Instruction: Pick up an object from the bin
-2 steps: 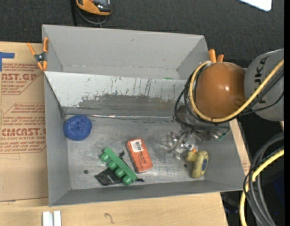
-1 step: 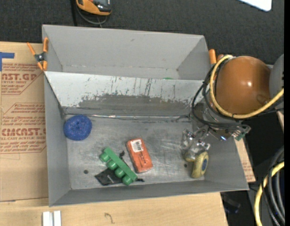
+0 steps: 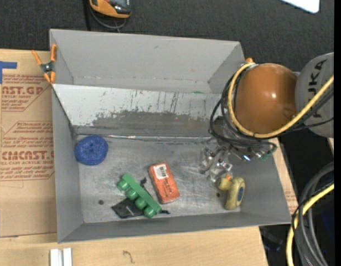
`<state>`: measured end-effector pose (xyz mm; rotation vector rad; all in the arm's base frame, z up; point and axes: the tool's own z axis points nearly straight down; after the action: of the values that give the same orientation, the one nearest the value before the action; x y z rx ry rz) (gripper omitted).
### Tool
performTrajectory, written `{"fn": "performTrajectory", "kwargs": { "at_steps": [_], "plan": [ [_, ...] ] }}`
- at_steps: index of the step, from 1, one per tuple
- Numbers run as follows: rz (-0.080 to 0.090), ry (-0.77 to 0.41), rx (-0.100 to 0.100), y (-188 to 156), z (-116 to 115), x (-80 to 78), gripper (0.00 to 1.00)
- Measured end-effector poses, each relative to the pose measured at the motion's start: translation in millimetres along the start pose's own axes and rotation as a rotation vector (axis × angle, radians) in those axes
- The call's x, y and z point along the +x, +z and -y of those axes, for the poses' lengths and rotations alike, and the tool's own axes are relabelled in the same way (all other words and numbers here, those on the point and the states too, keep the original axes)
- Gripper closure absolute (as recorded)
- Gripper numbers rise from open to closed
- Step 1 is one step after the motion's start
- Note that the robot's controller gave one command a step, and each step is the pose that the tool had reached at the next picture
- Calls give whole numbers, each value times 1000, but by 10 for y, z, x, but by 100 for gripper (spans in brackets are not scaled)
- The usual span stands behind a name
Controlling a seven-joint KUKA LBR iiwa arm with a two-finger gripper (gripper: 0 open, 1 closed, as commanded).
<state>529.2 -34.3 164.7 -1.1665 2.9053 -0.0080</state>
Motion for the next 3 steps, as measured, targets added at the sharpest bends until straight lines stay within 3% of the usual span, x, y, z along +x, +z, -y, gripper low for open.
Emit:
{"fn": "performTrajectory", "kwargs": {
  "at_steps": [1, 2, 3],
  "plan": [
    [-5, -160, -12, 258, -46, 341, 100],
    [-8, -173, -12, 272, -32, 653, 100],
    [-7, -270, -15, -362, -48, 519, 100]
  ]
}}
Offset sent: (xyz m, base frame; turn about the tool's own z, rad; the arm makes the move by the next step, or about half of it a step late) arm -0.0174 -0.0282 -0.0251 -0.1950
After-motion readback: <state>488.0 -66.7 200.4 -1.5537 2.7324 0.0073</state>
